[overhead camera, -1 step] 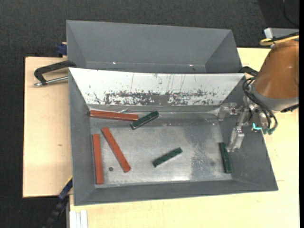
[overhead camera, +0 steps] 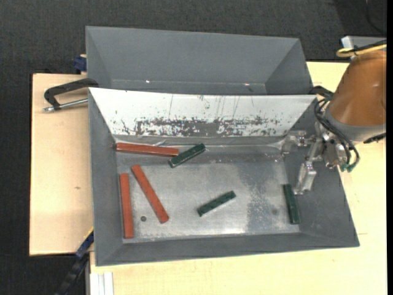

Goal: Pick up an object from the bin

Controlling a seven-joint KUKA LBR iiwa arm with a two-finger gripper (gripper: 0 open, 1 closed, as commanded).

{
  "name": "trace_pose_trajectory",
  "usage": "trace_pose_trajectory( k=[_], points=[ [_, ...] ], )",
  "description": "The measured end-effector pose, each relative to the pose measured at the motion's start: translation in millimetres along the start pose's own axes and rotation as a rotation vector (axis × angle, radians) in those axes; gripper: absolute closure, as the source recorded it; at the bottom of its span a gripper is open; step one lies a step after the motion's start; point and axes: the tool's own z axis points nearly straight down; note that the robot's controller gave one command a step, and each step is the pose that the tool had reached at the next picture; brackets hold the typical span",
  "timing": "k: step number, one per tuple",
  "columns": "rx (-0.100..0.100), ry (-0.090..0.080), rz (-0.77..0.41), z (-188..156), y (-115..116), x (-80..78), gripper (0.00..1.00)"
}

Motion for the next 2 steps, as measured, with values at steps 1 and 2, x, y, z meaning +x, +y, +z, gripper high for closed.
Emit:
trace_pose_trajectory(
  k=[1, 2],
  points=[
    [-0.001, 0.000, -0.003, 43.2, 76.3, -10.1, 0.00],
    [-0.002, 0.003, -0.241, 24.3, 119.6, 9.2, 0.00]
  ],
)
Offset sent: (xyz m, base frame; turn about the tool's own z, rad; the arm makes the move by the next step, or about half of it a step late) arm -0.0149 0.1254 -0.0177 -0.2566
